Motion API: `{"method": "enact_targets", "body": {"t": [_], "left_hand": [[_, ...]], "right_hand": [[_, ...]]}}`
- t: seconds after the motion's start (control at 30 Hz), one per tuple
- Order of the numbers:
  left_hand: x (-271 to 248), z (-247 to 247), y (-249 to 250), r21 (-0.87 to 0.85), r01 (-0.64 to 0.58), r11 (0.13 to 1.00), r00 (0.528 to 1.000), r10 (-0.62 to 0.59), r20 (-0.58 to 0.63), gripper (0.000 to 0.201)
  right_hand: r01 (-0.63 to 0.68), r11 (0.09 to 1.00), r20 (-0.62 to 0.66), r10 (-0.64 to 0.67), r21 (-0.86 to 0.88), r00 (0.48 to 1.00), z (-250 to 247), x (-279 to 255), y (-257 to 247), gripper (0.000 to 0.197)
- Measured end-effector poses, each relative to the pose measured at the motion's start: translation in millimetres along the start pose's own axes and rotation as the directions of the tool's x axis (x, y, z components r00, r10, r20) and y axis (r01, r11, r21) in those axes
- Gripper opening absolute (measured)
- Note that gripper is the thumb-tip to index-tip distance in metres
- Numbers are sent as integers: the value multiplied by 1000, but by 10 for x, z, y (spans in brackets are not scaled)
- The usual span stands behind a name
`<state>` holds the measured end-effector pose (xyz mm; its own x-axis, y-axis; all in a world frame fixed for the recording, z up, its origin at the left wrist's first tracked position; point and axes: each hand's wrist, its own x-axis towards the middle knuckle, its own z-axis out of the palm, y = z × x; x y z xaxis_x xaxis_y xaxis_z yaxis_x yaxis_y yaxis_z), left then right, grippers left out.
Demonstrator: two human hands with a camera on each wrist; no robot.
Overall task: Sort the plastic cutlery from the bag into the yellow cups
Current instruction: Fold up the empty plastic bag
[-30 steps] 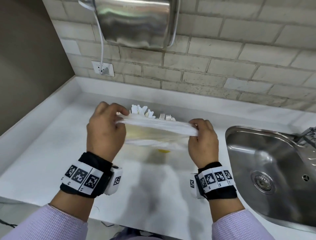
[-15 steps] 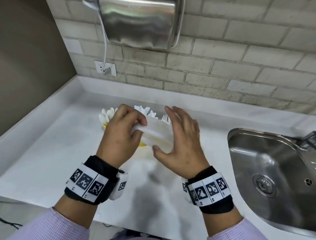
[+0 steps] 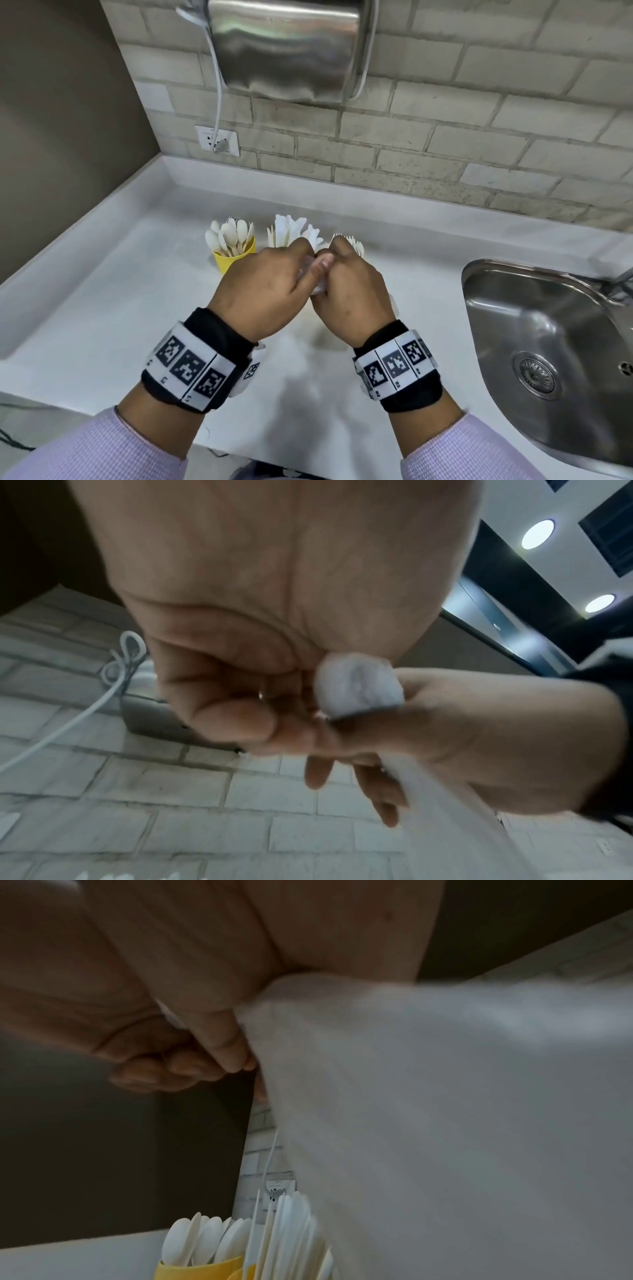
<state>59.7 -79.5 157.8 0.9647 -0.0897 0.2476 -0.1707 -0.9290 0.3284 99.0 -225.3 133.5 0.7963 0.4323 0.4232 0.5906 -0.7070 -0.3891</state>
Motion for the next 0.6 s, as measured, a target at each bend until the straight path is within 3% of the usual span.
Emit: {"method": "enact_targets", "body": {"t": [0.2,0.3,0.43,0.5,0.6], "left_hand": [[-7,73,-111,-86,-150,985,988,147,-40,48],[0,52,-147,-97,-183,978,978,172,-119,36],[33,-94,-332,-71,-70,995,971,51,-233,30],[43,-147,-412,-78,5,997,974,-22,-224,34],[42,-165,-429,-84,43,996,986,-56,-156,40]], "right_hand": [[-21,984,-29,16,-175,999,141,1,113,13],[-33,975,-36,25,-221,999,104,11,215,11],[-100,948,-61,86,-302,994,-28,-2,461,6],[-160,937,-90,139,-311,986,-74,-1,600,14],[-208,917,-31,210,-341,977,-117,13,694,19]]}}
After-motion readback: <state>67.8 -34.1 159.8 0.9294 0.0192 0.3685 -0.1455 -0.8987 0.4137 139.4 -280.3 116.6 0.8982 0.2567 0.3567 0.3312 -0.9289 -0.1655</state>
